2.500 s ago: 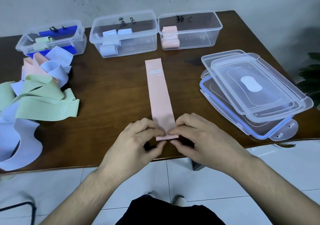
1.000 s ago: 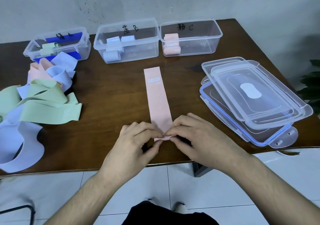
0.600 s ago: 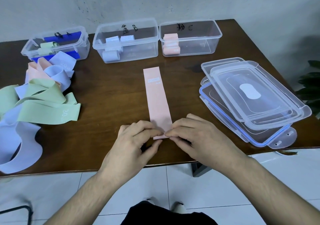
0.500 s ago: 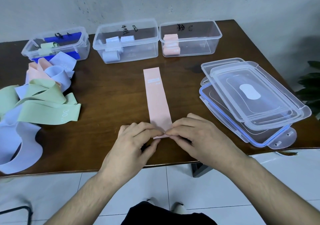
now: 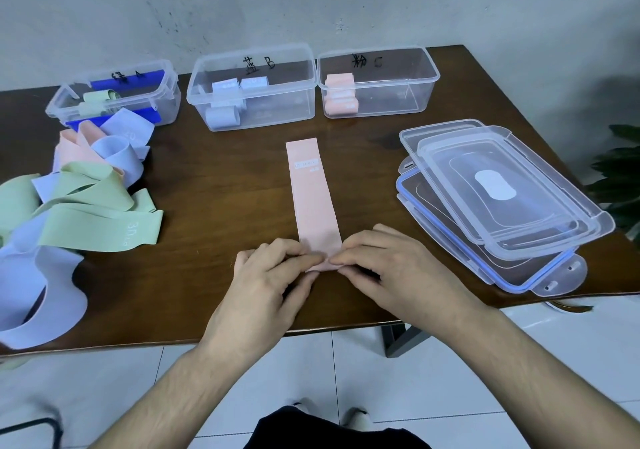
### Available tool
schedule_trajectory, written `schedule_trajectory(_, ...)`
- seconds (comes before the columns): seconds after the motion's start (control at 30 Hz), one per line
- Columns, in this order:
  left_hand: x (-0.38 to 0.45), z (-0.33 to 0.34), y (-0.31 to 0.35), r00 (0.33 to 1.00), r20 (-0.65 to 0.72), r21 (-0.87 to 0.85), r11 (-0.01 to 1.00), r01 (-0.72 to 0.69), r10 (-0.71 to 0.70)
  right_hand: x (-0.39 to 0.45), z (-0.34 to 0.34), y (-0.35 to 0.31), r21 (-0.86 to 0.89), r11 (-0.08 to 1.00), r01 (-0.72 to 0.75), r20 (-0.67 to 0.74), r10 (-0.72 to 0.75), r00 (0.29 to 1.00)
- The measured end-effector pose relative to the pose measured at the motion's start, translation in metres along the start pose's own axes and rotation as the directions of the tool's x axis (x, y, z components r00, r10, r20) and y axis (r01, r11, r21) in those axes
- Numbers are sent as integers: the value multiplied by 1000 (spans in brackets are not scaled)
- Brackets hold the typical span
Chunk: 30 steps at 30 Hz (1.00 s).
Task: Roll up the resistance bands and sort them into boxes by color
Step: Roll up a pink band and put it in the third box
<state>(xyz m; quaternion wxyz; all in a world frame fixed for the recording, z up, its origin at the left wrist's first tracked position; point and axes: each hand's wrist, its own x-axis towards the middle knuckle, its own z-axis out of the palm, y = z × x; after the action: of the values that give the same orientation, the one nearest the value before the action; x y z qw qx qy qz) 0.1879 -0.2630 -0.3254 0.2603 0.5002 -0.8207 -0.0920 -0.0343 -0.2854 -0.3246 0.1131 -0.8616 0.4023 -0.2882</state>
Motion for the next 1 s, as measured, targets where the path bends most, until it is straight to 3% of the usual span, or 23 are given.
schedule_trajectory(0.37,10,-4,-1,998,9,131,989,-69,68,5,-2,-2,44,991,-129,88,125,988)
schedule_trajectory(0.63,-3,-15,6,991,45,178,975,-134,128,-10,-4,-13,9,996,-92,109,90,990)
schedule_trajectory(1.0,-7,-11,11,998,60,137,990,-36,28,-16,-3,-22,46,996,-82,73,78,994)
